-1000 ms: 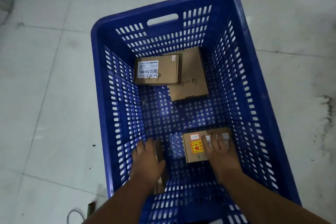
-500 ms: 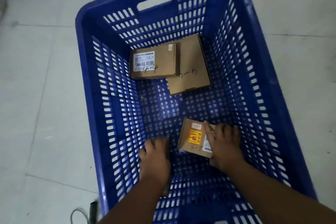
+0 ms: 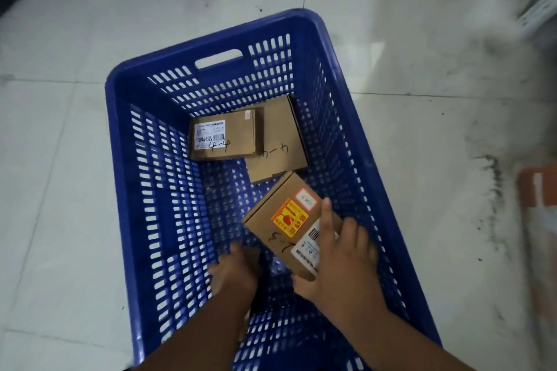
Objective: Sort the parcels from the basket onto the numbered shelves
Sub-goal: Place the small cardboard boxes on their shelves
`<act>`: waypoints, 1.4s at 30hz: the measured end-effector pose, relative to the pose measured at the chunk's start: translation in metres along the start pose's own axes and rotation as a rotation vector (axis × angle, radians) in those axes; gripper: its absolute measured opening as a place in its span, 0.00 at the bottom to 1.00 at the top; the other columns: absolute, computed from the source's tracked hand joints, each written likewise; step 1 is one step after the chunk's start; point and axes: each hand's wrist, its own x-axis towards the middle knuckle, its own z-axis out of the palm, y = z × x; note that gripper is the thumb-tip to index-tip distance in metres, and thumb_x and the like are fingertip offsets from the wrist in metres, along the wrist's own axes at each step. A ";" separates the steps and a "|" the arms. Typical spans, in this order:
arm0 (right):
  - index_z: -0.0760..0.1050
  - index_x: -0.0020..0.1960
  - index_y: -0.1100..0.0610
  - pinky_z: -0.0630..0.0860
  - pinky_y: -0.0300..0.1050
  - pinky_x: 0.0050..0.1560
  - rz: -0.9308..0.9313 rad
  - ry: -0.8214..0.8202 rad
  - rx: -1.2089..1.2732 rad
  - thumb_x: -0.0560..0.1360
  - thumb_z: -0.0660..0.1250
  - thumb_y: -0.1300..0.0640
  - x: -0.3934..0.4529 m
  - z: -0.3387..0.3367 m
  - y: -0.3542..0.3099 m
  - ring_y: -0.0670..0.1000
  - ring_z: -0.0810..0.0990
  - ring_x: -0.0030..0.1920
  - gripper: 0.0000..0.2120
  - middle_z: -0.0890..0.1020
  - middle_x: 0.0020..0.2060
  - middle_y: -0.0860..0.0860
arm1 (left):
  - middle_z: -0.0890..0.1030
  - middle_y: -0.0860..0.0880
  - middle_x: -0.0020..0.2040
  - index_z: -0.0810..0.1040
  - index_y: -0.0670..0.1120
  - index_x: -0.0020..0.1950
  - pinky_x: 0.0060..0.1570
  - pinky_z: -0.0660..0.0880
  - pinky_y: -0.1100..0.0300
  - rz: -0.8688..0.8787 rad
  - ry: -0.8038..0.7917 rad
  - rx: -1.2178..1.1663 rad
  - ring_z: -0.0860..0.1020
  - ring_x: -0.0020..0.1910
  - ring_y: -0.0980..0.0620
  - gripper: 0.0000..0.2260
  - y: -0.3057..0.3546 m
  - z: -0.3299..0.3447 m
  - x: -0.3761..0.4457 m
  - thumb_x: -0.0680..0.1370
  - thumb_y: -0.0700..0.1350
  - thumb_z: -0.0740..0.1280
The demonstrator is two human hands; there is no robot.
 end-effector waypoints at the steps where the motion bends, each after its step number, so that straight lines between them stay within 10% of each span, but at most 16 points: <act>1: 0.23 0.77 0.46 0.61 0.61 0.74 -0.019 0.015 -0.016 0.65 0.65 0.26 -0.003 -0.004 -0.002 0.60 0.61 0.73 0.63 0.59 0.73 0.57 | 0.71 0.40 0.74 0.63 0.50 0.78 0.61 0.77 0.42 -0.019 0.000 0.034 0.70 0.72 0.35 0.28 0.002 0.000 0.000 0.81 0.56 0.68; 7: 0.19 0.74 0.43 0.54 0.61 0.77 -0.036 -0.078 -0.012 0.63 0.65 0.21 -0.037 -0.055 -0.027 0.58 0.55 0.77 0.65 0.53 0.76 0.56 | 0.75 0.45 0.63 0.69 0.56 0.69 0.56 0.81 0.46 0.083 0.053 0.058 0.76 0.63 0.41 0.24 -0.009 -0.042 -0.053 0.76 0.58 0.72; 14: 0.21 0.74 0.43 0.68 0.56 0.73 0.154 -0.038 0.072 0.55 0.60 0.15 -0.082 -0.186 -0.066 0.54 0.67 0.69 0.68 0.61 0.70 0.54 | 0.79 0.47 0.54 0.69 0.65 0.65 0.45 0.85 0.47 0.229 0.104 -0.436 0.84 0.43 0.46 0.22 0.006 -0.155 -0.152 0.73 0.62 0.70; 23: 0.15 0.71 0.39 0.74 0.53 0.67 0.403 0.047 0.254 0.53 0.67 0.18 -0.156 -0.363 -0.072 0.54 0.70 0.66 0.73 0.56 0.65 0.54 | 0.73 0.52 0.63 0.72 0.68 0.69 0.58 0.78 0.56 0.564 0.018 -0.773 0.77 0.59 0.53 0.30 0.072 -0.294 -0.318 0.72 0.48 0.78; 30: 0.16 0.72 0.38 0.69 0.59 0.70 0.529 0.327 0.396 0.56 0.72 0.22 -0.235 -0.497 -0.050 0.61 0.65 0.74 0.73 0.53 0.76 0.59 | 0.72 0.50 0.65 0.74 0.64 0.69 0.67 0.78 0.50 0.797 -0.044 -0.601 0.75 0.60 0.52 0.27 0.148 -0.358 -0.440 0.75 0.43 0.75; 42: 0.26 0.78 0.40 0.70 0.61 0.71 0.624 0.747 0.808 0.49 0.73 0.20 -0.387 -0.706 -0.014 0.61 0.68 0.74 0.76 0.65 0.77 0.55 | 0.71 0.54 0.60 0.72 0.69 0.68 0.53 0.82 0.58 1.298 0.046 -0.438 0.76 0.53 0.57 0.24 0.268 -0.472 -0.680 0.75 0.54 0.74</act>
